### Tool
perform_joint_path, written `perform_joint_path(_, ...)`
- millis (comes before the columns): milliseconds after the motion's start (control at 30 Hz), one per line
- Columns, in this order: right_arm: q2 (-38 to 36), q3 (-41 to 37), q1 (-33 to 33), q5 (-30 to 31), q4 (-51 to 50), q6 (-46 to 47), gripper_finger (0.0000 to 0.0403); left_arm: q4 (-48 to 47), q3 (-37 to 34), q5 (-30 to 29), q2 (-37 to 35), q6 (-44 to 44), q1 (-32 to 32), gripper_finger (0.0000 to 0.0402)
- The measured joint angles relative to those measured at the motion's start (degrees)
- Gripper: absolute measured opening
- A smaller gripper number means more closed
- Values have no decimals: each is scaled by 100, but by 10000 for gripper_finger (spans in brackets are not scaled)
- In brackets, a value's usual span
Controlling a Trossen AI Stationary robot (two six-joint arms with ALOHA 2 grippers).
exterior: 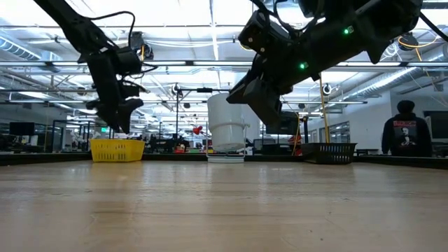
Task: Pick & Place Office items
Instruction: Return to Home Position
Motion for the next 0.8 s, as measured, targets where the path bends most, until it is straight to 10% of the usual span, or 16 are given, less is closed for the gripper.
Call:
perform_joint_path(267, 0, -47, -148, -118, -306, 449, 73, 1816, -1148, 136, -971, 30, -1007, 74)
perform_joint_path(567, -766, -806, -962, -3091, -278, 1236, 23, 4964, -3106, 1300, -2543, 114, -2159, 16)
perform_joint_path(800, -2458, -1838, -1757, -4889, -207, 1482, 2, 5120, -3579, 1735, -3326, 661, -2596, 5)
